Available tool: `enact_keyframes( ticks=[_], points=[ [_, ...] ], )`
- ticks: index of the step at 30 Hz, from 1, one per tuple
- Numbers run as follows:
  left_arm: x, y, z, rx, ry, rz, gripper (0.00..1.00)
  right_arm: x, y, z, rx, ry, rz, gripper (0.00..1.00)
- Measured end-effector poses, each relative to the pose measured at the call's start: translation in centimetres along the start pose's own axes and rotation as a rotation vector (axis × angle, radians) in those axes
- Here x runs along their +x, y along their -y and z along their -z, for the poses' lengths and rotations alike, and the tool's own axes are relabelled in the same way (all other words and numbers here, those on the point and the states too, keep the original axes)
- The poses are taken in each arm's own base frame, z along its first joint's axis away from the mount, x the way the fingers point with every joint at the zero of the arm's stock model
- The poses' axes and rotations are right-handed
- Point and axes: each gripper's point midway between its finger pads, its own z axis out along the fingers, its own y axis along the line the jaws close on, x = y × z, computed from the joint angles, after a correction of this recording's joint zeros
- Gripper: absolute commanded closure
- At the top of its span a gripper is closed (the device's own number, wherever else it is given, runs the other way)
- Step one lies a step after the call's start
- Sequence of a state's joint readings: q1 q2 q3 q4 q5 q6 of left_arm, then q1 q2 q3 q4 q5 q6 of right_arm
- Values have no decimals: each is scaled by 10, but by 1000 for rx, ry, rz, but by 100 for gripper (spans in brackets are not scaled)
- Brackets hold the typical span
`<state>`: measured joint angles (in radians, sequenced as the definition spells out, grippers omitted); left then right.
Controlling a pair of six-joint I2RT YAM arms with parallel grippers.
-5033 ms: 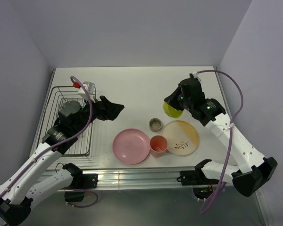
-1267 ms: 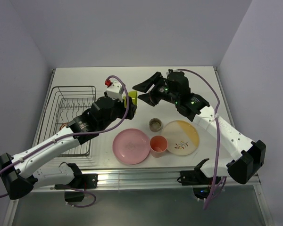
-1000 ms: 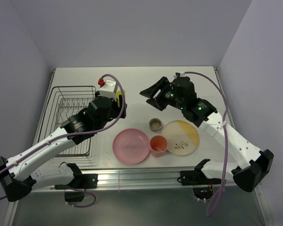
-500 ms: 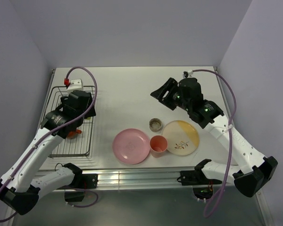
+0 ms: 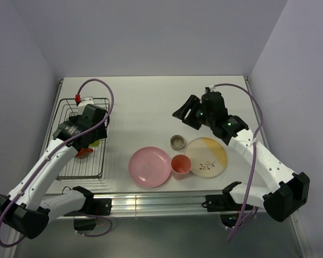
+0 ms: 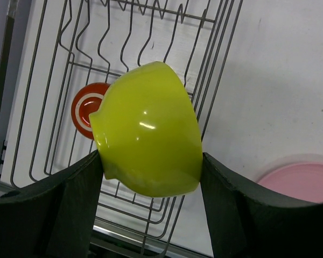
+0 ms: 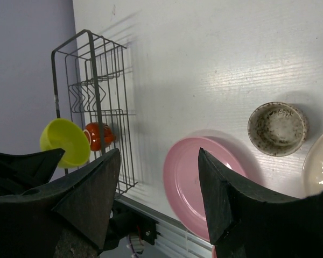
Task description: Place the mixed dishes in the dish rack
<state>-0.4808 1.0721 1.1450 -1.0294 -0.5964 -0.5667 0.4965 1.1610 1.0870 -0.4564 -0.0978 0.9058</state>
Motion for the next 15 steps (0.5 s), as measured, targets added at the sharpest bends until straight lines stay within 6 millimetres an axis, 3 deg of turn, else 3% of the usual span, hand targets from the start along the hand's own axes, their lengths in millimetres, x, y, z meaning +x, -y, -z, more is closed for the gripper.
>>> enact_keyframes(
  ticks=[15],
  points=[
    [26,-7,-36,-57,-179,18,100,-8,24,-3,-2,-5,-19,33]
  ],
)
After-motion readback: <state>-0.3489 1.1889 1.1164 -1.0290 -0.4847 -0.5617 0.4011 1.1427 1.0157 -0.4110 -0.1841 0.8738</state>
